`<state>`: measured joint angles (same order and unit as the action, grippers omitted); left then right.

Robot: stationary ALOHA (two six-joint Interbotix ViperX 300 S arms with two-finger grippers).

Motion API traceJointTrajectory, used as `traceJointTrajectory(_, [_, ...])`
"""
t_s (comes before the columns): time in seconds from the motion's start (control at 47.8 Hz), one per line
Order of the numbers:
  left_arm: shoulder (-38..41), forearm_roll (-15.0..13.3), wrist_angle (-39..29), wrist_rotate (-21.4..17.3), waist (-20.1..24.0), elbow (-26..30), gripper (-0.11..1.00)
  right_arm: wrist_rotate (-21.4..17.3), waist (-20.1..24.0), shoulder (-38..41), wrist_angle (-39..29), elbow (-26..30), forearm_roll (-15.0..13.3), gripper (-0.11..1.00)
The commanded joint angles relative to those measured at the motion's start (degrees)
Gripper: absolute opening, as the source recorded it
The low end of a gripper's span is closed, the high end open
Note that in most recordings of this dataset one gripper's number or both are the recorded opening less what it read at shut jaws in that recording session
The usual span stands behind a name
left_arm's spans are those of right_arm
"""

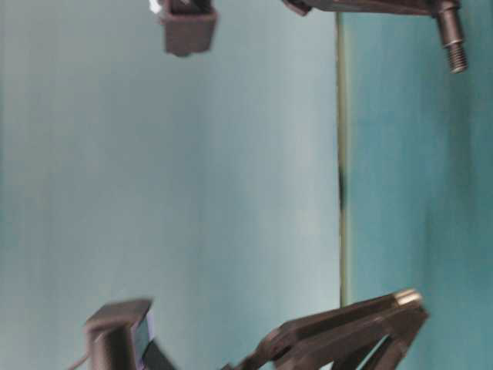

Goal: Insert the washer onto the shaft with both hands.
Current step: 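Lift washer and shaft and rotate grippers to face each other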

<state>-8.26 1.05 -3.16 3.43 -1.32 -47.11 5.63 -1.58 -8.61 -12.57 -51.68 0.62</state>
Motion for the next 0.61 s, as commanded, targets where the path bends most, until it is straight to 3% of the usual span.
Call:
traceJointTrajectory(0.0, [-1.49, 0.09, 0.97, 0.09, 0.18, 0.09, 0.37, -0.09, 0.0, -1.49, 2.11, -0.18, 0.97, 0.0])
traceJointTrajectory(0.167, [-2.02, 0.18, 2.55, 0.53, 0.18, 0.09, 0.37, -1.05, -0.09, -2.64, 5.89, -1.23, 2.11, 0.0])
traceJointTrajectory(0.418, [-2.37, 0.09, 8.88, 0.62, 0.35, -0.35, 0.37, -8.61, -0.18, -5.19, 17.93, -5.1, 2.11, 0.0])
traceJointTrajectory(0.586, [-2.37, 0.09, 10.11, 0.62, 0.53, -0.53, 0.37, -10.11, -0.09, -6.86, 22.5, -7.73, 1.93, 0.0])
